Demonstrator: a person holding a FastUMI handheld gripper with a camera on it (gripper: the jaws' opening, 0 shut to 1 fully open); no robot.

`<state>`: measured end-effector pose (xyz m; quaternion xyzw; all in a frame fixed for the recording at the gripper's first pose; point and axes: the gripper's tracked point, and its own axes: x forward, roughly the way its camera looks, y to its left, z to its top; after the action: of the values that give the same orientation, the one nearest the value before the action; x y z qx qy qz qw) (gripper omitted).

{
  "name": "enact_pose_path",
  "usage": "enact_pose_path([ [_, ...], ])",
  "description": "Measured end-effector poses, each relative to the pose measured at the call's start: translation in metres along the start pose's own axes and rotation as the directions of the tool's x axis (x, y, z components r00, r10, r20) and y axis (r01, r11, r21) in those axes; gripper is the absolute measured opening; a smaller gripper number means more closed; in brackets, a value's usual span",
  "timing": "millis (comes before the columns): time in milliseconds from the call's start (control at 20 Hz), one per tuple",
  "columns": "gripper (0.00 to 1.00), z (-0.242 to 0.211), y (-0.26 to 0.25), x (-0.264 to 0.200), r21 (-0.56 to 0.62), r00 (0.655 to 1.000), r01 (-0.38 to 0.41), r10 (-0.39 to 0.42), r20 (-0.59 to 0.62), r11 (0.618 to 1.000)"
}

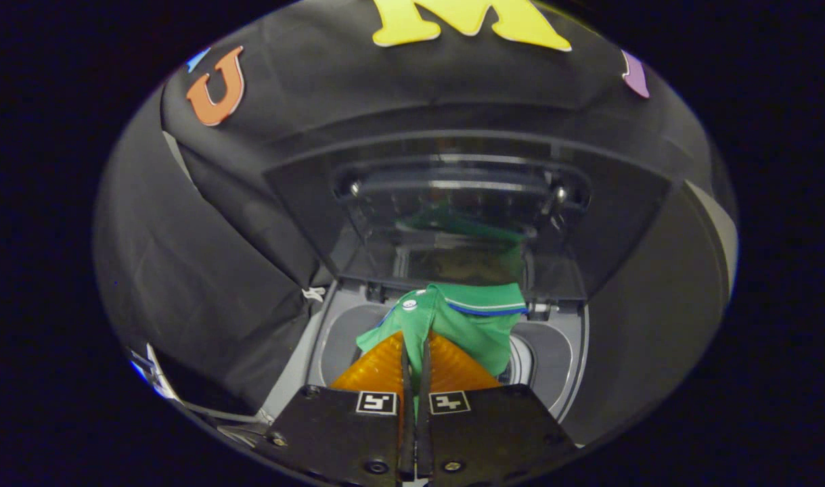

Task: Put the clothes into the washing machine and then close the washing machine lid.

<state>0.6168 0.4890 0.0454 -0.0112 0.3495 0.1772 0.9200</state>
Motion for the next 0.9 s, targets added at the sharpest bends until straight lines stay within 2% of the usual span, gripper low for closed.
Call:
enact_pose_path([
  [200, 0.05, -0.028, -0.015, 0.022, 0.012, 0.995, 0.061, -0.060, -0.083, 0.998],
  [350, 0.05, -0.044, -0.021, 0.029, 0.058, 0.989, 0.075, -0.067, -0.135, 0.995],
  [500, 0.11, -0.046, -0.027, 0.030, 0.080, 0.987, 0.087, -0.075, -0.145, 0.993],
  [750, 0.12, -0.048, -0.034, 0.024, 0.071, 0.988, 0.099, -0.090, -0.125, 0.993],
  [800, 0.22, -0.044, -0.035, 0.022, 0.060, 0.990, 0.101, -0.094, -0.109, 0.993],
  [900, 0.61, -0.043, -0.039, 0.015, 0.038, 0.990, 0.114, -0.110, -0.084, 0.993],
])
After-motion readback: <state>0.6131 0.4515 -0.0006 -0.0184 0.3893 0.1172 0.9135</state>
